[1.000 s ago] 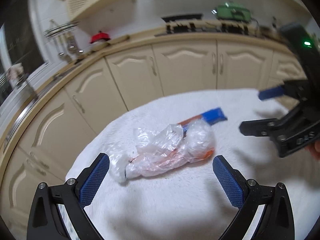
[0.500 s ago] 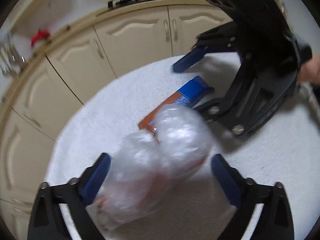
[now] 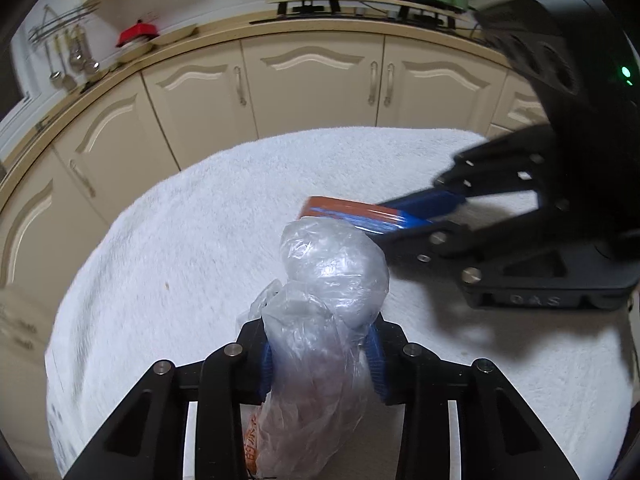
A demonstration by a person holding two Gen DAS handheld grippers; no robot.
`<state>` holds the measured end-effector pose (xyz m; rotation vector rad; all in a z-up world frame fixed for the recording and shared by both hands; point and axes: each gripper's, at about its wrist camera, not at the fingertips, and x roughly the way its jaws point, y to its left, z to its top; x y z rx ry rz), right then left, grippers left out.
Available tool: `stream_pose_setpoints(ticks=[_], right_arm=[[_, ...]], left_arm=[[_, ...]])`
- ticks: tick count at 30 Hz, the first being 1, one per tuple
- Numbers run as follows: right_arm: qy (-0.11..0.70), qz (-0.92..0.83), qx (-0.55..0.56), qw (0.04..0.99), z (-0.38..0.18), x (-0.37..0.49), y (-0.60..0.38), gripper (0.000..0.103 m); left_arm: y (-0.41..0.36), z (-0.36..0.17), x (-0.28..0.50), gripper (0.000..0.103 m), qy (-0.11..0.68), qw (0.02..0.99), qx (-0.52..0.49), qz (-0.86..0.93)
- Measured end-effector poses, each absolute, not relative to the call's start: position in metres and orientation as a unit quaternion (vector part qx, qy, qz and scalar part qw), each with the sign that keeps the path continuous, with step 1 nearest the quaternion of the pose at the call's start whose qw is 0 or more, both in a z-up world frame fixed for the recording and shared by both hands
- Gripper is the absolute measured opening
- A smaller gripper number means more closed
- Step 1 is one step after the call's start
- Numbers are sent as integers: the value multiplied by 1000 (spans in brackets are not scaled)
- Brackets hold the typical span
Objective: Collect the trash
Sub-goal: 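Grasp the blue snack wrapper with the right tool while the left tool grasps the clear plastic bags, then carry the wrapper and plastic bags to the blue bin and release them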
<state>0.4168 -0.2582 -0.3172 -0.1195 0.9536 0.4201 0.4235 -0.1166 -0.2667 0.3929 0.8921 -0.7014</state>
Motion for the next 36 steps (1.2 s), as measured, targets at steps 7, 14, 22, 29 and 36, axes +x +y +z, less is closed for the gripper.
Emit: stream_pose_setpoints(ticks=[7,14,22,29,36], right_arm=[[465,177,4,868,-311,358,-272,20],[455,167,52,873,-301,302,-290,20],[440,157,83,880,-292,254,-307,20],[401,145,119,897,-269,220,-332,20],[356,126,137,916,-236,186,-358,20]], left_arm=[[-113,-268,383,33,437,835,127,-309],[-112,-264,341,33,439,846,77,-293],[-115,-238,286,33,415,870,53,-262],[-130,-207,228,32,377,890,35,-253],[-130,-179,156,32,333,903,27,-269]])
